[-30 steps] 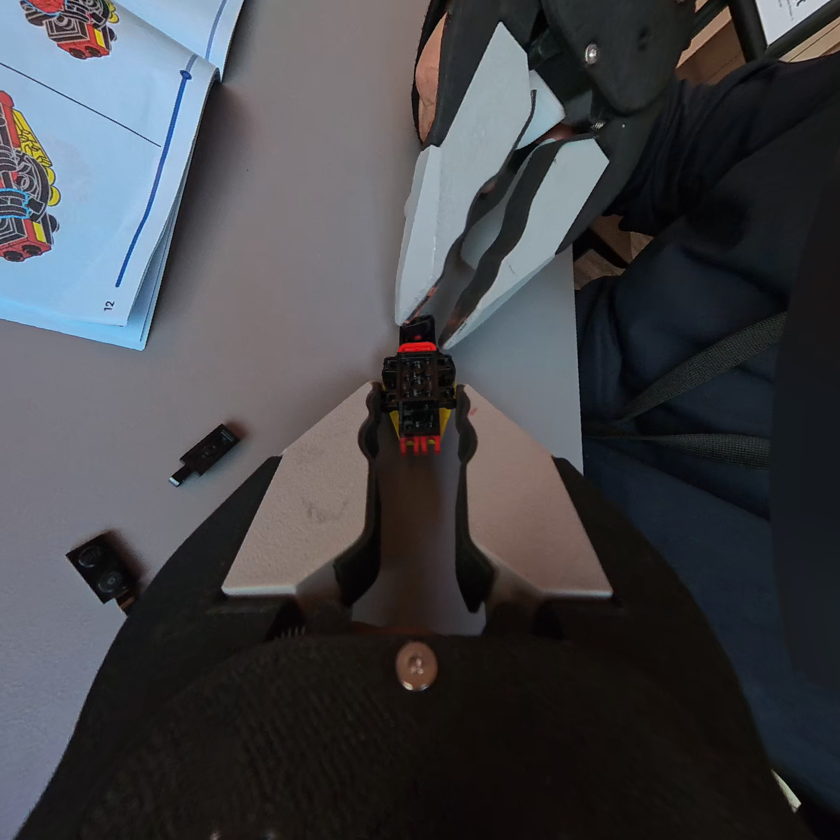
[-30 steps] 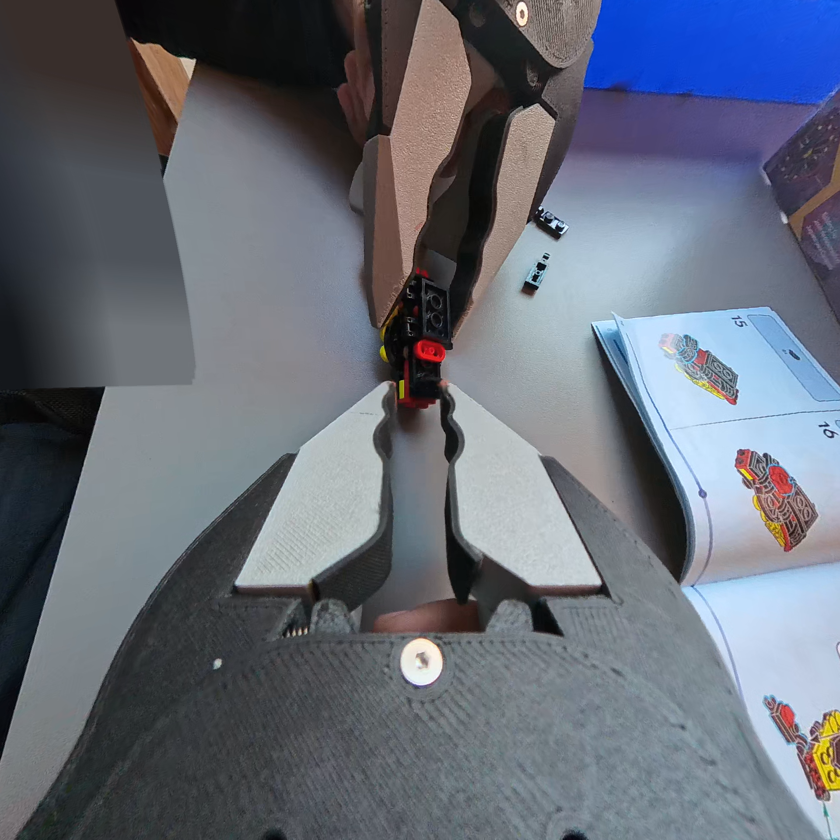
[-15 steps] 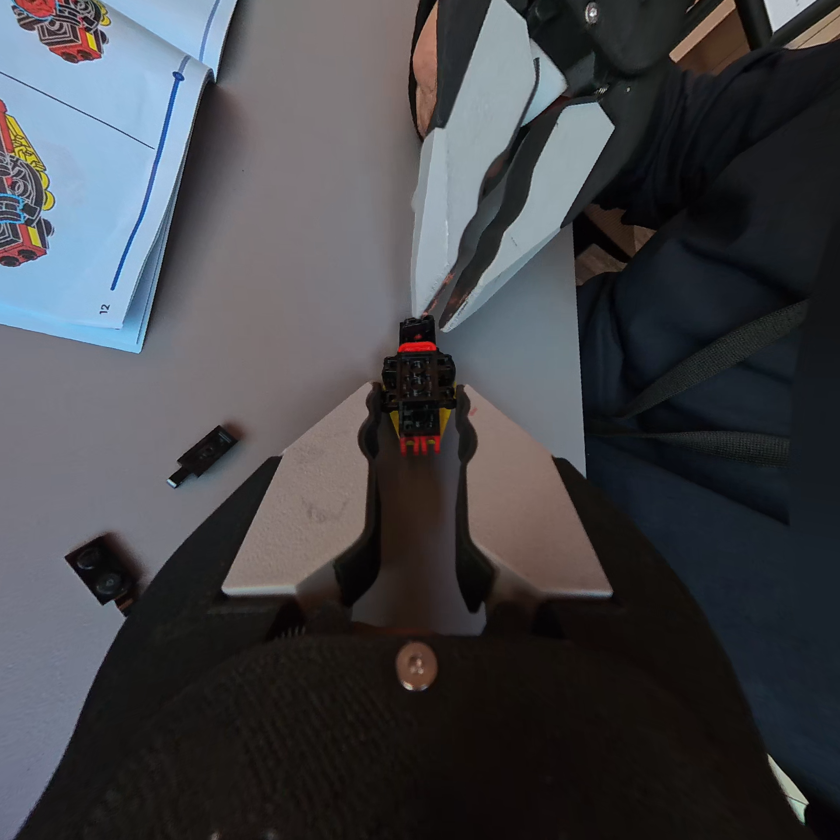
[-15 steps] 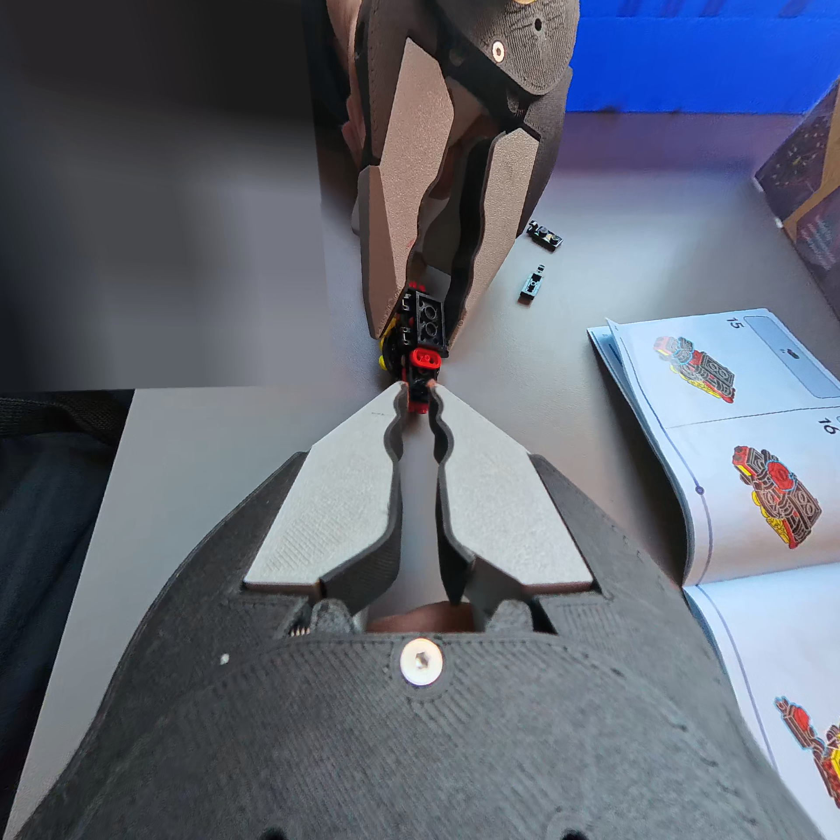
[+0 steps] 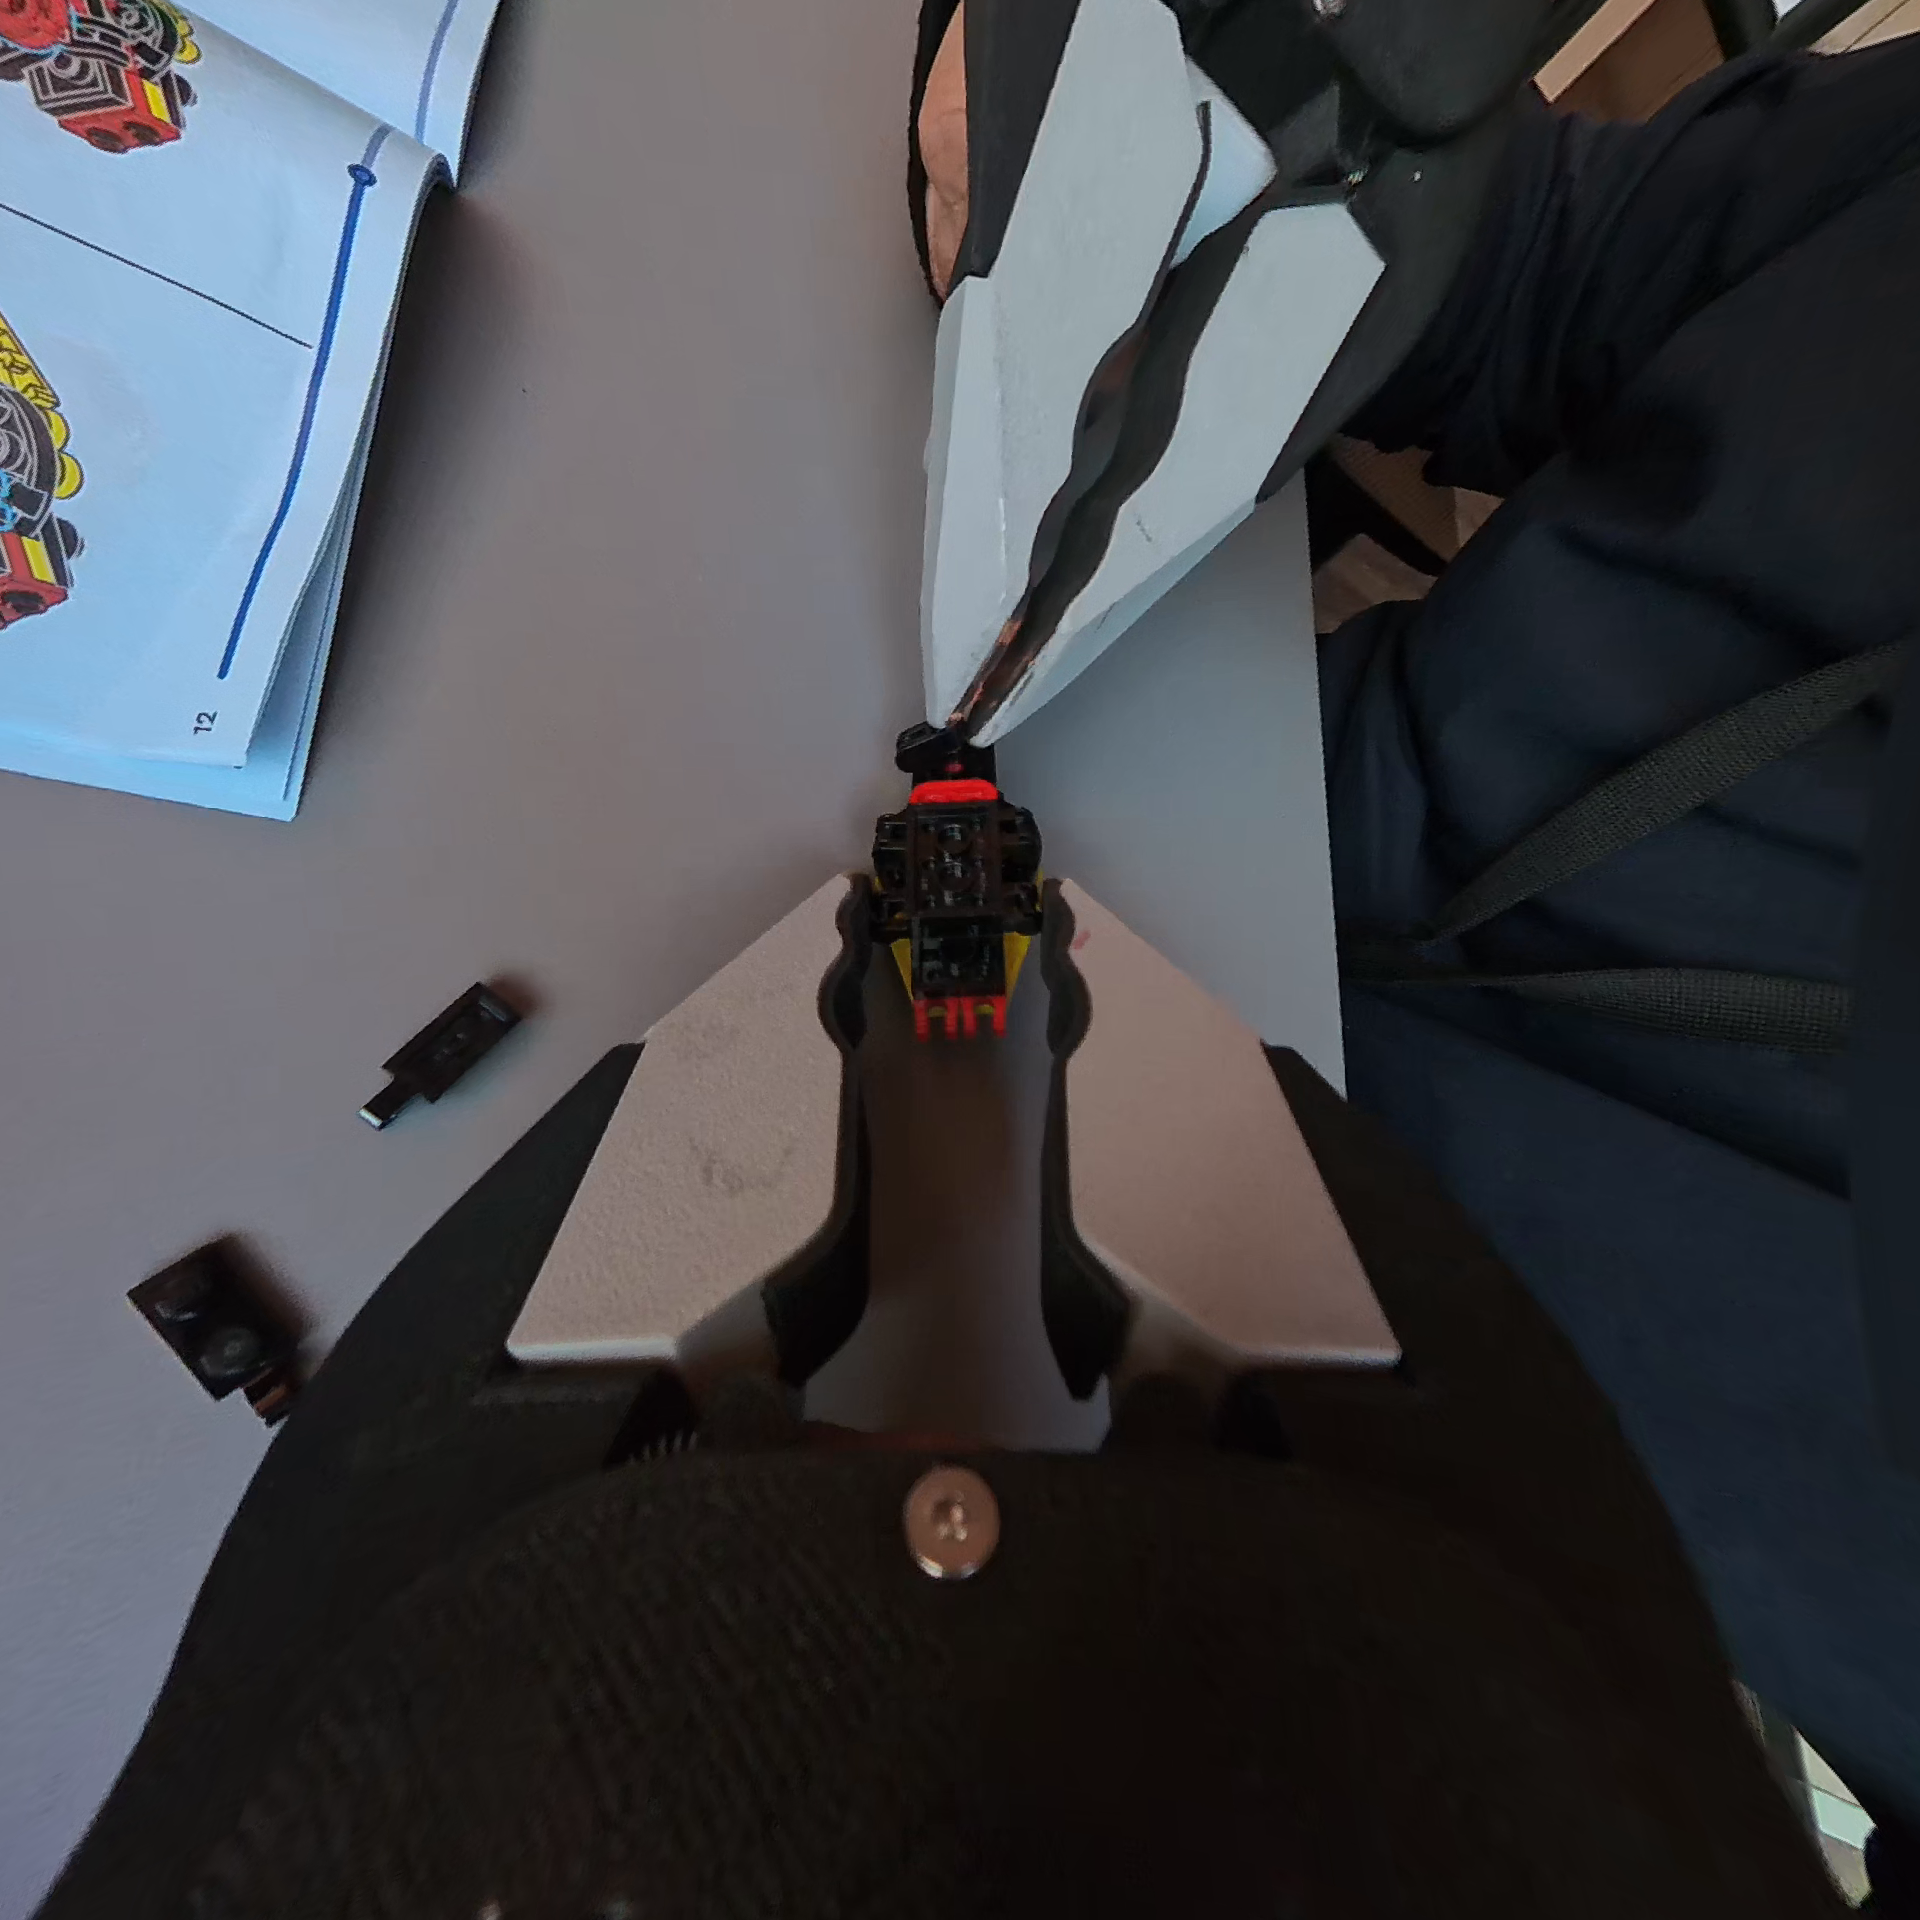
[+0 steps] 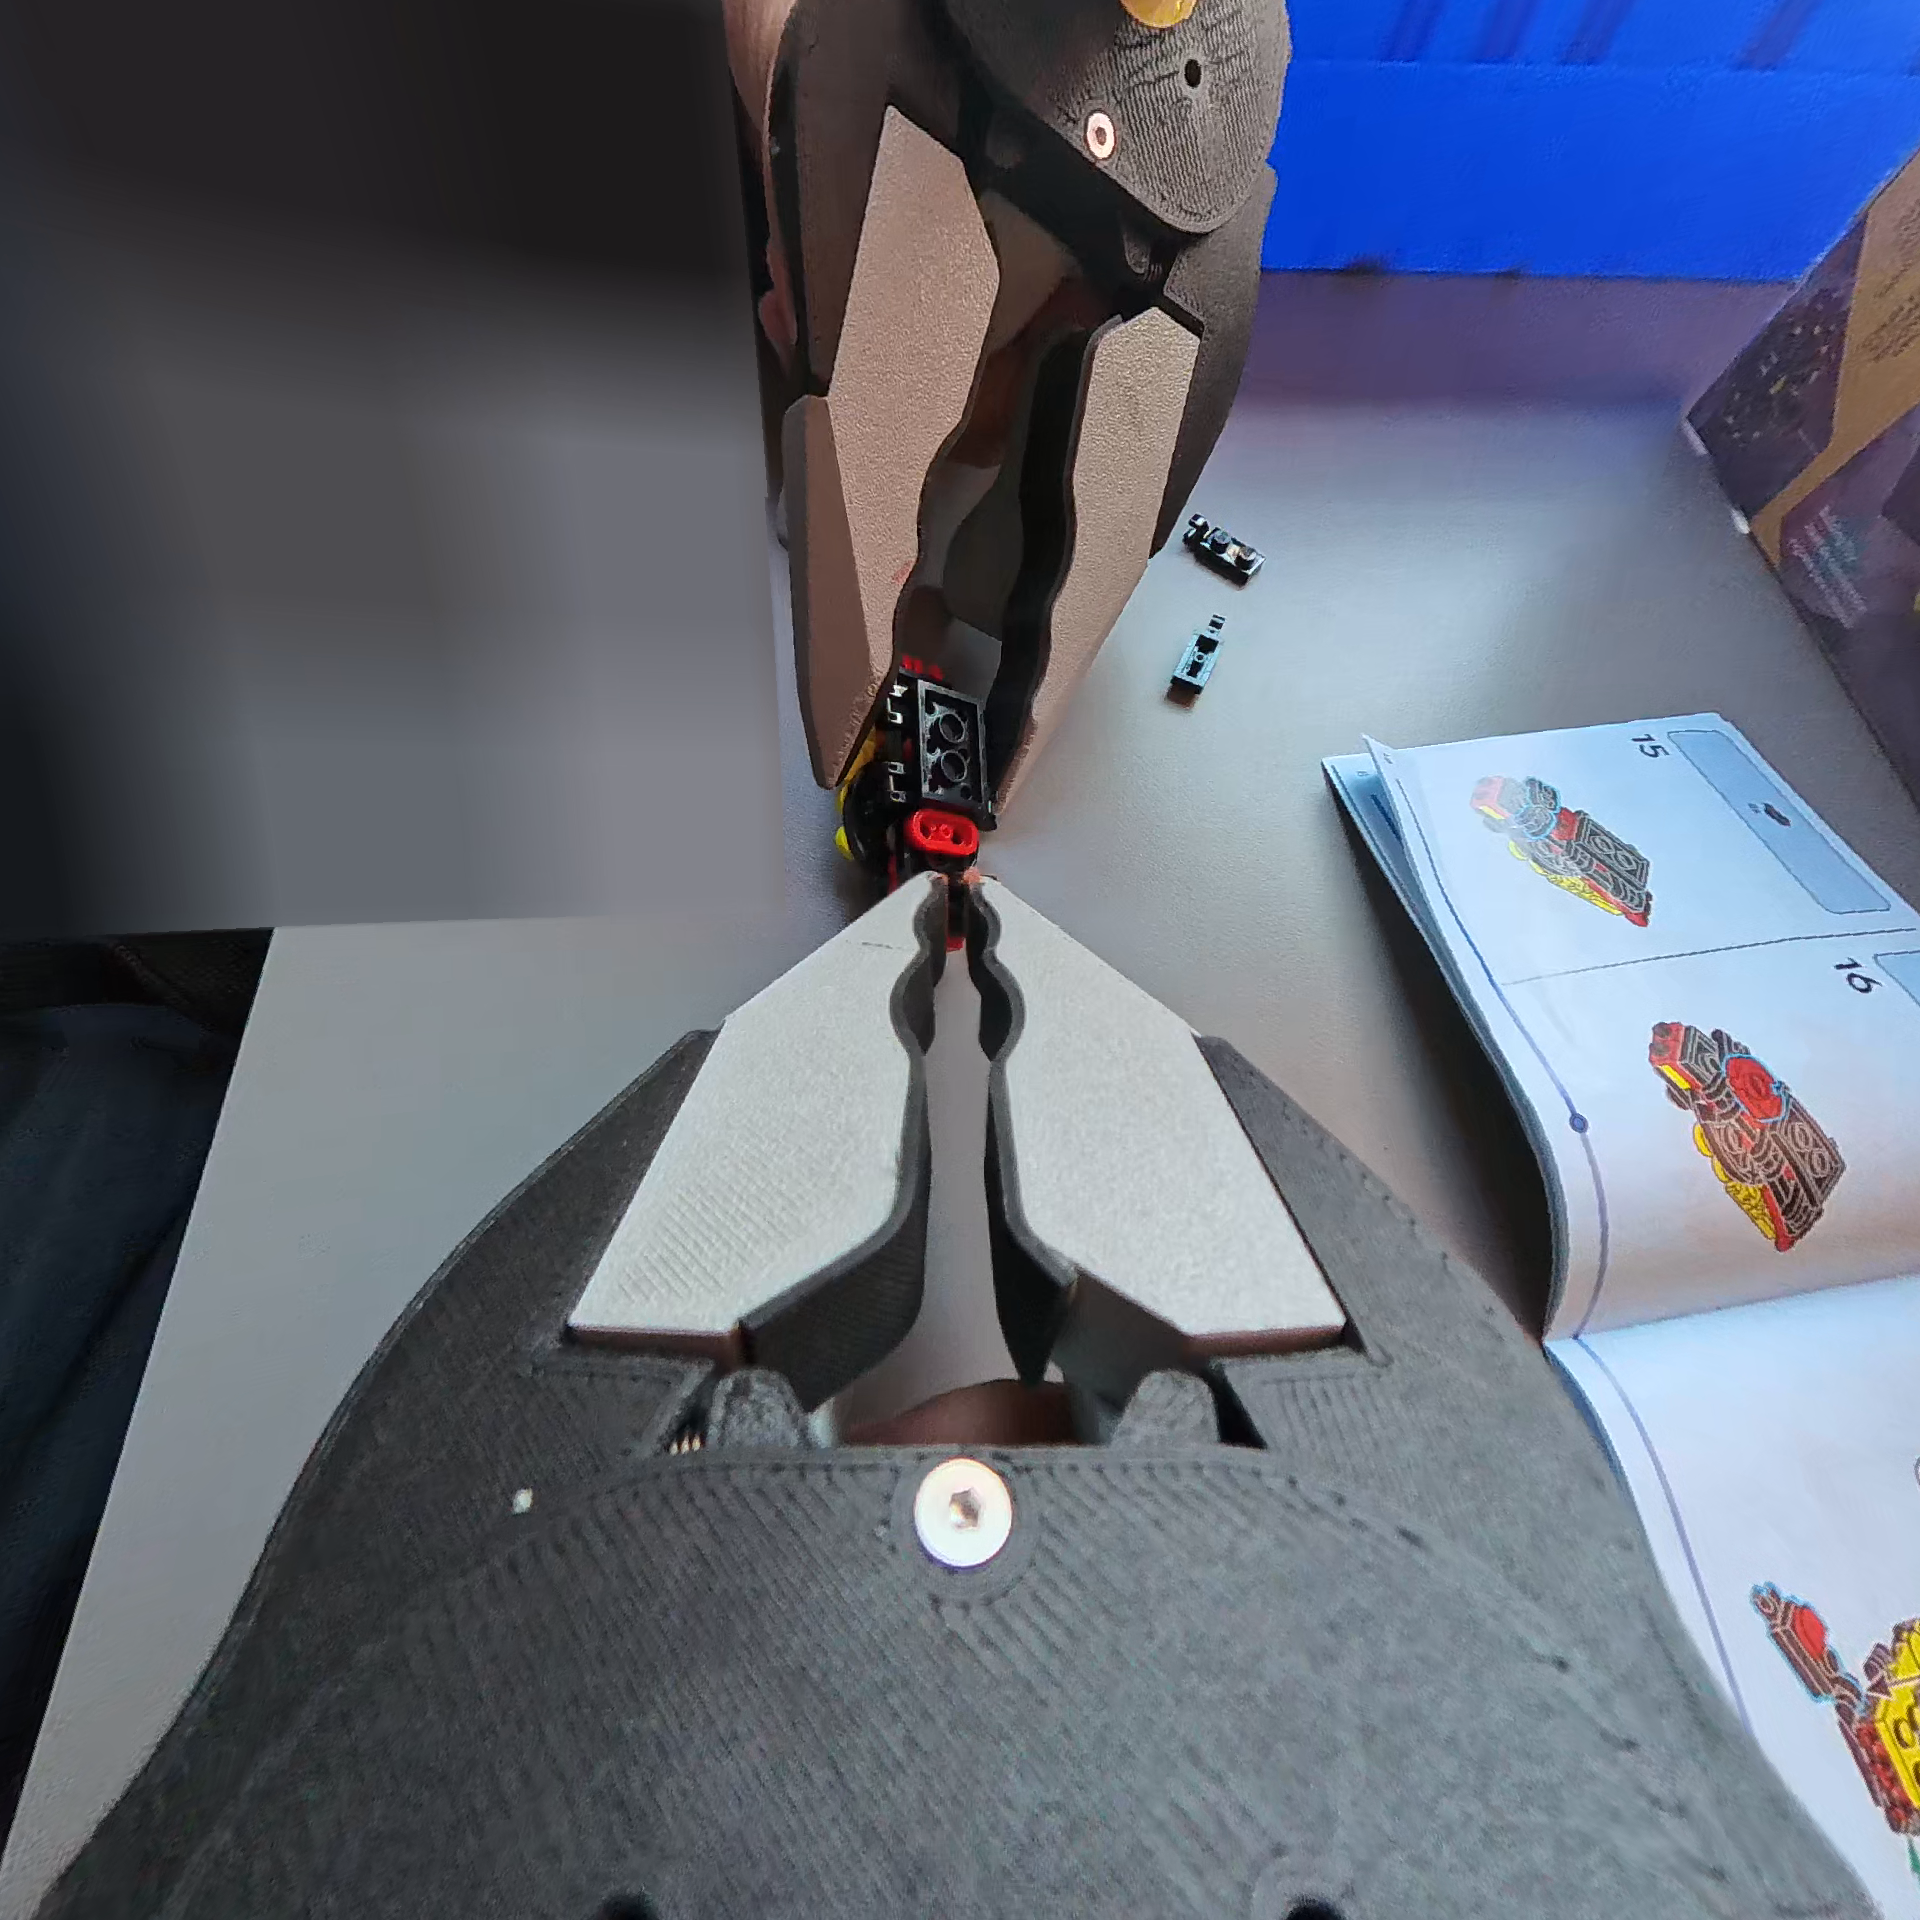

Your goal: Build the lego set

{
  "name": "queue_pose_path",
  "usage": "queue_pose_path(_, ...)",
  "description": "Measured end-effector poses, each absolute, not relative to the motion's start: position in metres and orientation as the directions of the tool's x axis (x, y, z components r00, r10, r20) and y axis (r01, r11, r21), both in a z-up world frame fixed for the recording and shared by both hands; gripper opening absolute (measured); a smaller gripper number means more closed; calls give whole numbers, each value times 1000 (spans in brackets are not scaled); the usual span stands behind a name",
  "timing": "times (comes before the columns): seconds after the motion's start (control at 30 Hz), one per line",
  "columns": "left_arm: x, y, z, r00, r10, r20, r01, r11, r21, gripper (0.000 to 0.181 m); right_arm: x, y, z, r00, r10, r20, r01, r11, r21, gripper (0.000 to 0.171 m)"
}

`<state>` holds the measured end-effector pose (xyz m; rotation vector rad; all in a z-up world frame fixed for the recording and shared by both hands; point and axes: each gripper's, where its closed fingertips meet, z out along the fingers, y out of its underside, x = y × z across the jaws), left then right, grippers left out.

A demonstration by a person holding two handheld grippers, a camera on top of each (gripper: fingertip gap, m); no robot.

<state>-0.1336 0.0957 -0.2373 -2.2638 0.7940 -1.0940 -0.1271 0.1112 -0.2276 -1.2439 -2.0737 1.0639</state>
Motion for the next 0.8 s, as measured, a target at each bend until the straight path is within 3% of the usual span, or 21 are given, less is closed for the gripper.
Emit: queue_pose_path(0.8, -129, 94, -238, 517, -742, 427, -343, -636, -691, 30, -127, 108, -231, -475, 878, 55, 494, 318, -809, 0)
